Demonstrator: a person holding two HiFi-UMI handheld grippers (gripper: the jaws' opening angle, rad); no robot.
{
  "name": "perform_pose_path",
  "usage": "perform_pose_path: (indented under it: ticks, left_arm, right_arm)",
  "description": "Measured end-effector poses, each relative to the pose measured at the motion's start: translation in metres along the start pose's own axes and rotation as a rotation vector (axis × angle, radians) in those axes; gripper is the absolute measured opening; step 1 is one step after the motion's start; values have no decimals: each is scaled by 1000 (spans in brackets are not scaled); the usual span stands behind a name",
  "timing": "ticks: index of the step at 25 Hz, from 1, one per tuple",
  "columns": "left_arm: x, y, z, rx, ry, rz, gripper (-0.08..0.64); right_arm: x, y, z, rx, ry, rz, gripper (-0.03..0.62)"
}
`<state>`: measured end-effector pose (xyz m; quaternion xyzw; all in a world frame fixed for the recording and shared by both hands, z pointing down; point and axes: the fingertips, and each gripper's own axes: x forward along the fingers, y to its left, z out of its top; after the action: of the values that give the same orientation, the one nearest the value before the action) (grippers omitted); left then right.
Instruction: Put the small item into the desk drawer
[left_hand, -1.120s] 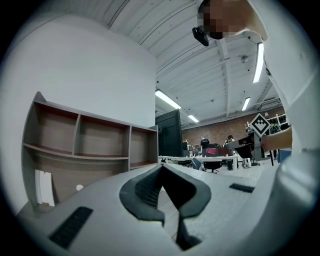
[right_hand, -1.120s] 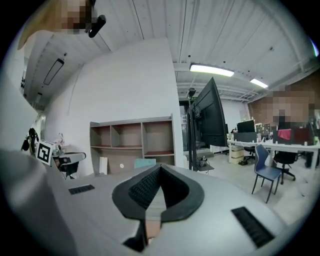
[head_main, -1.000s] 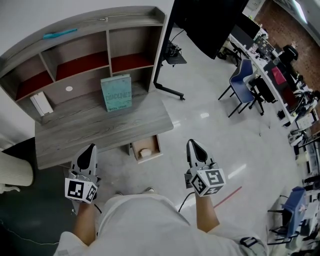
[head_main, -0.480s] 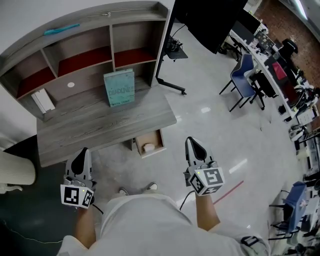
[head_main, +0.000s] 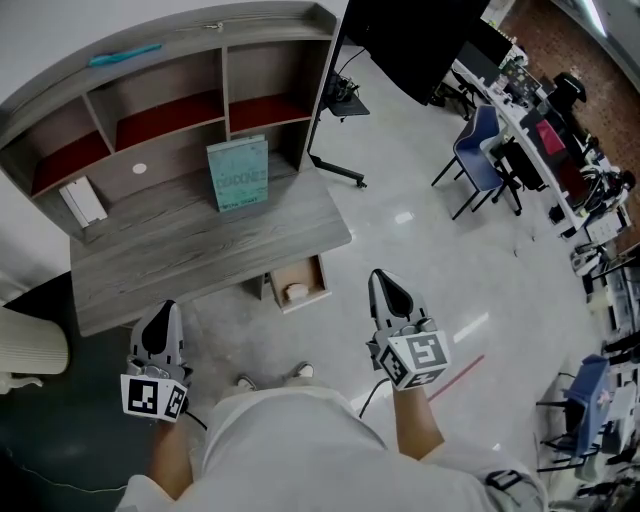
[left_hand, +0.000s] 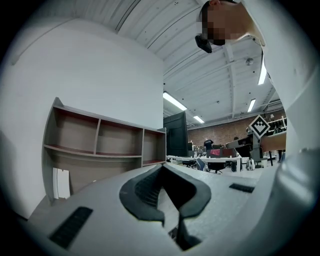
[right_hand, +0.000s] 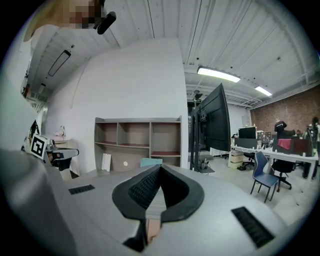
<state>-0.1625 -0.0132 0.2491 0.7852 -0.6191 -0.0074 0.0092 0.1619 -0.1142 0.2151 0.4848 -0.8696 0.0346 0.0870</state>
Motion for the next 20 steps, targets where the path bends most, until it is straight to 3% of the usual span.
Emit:
perform_pose_path:
  ticks: [20]
  left_arm:
    - [-6,14,-3,-1,14,-38,5]
  right_arm:
    - [11,31,6,-53,-9,-19,-3]
